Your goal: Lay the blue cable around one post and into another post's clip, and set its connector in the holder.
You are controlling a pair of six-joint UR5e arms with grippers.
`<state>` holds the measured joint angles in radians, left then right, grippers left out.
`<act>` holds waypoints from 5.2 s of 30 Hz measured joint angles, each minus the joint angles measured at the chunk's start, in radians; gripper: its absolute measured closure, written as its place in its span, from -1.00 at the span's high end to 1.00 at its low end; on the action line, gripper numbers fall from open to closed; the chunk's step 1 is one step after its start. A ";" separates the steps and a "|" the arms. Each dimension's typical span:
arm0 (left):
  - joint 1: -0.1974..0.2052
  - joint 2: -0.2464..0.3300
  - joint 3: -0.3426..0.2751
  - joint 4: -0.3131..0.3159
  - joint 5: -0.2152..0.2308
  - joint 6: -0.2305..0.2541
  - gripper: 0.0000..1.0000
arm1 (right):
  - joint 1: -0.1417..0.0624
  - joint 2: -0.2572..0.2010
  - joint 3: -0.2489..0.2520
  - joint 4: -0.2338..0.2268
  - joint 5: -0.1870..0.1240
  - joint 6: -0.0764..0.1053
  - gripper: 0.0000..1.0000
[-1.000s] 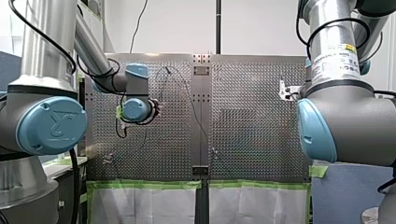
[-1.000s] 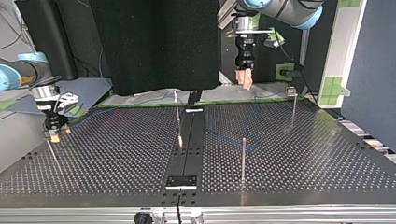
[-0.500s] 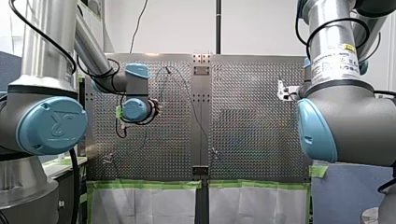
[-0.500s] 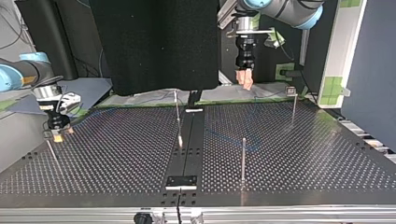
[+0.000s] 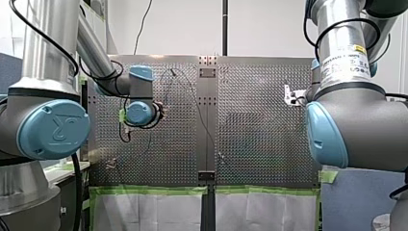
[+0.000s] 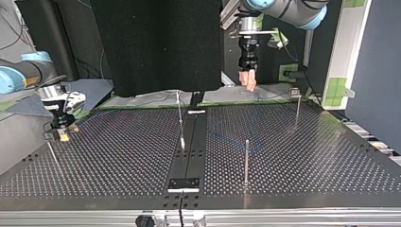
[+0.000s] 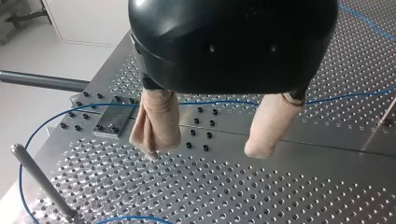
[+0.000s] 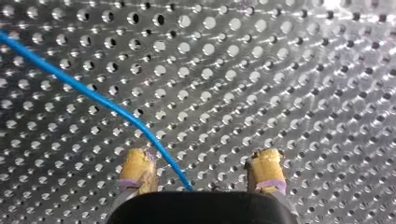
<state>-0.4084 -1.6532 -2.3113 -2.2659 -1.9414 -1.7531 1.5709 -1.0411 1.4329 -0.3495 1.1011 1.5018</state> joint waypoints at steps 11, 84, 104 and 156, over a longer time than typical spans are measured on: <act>0.000 0.000 0.000 0.000 -0.001 -0.006 1.00 | 0.002 -0.001 0.000 0.048 0.021 -0.059 1.00; -0.007 -0.003 -0.096 0.084 0.044 -0.037 1.00 | 0.252 -0.222 0.373 -0.221 0.173 0.064 1.00; -0.007 -0.096 -0.132 0.122 0.054 0.030 1.00 | 0.433 -0.133 0.497 -0.341 0.353 -0.006 1.00; -0.007 -0.096 -0.133 0.068 -0.016 -0.040 1.00 | 0.795 0.000 0.485 -0.402 0.554 -0.054 1.00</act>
<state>-0.4155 -1.7493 -2.4447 -2.1975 -1.9576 -1.7930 2.3663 -1.0415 1.9184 -0.7516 1.6555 1.4479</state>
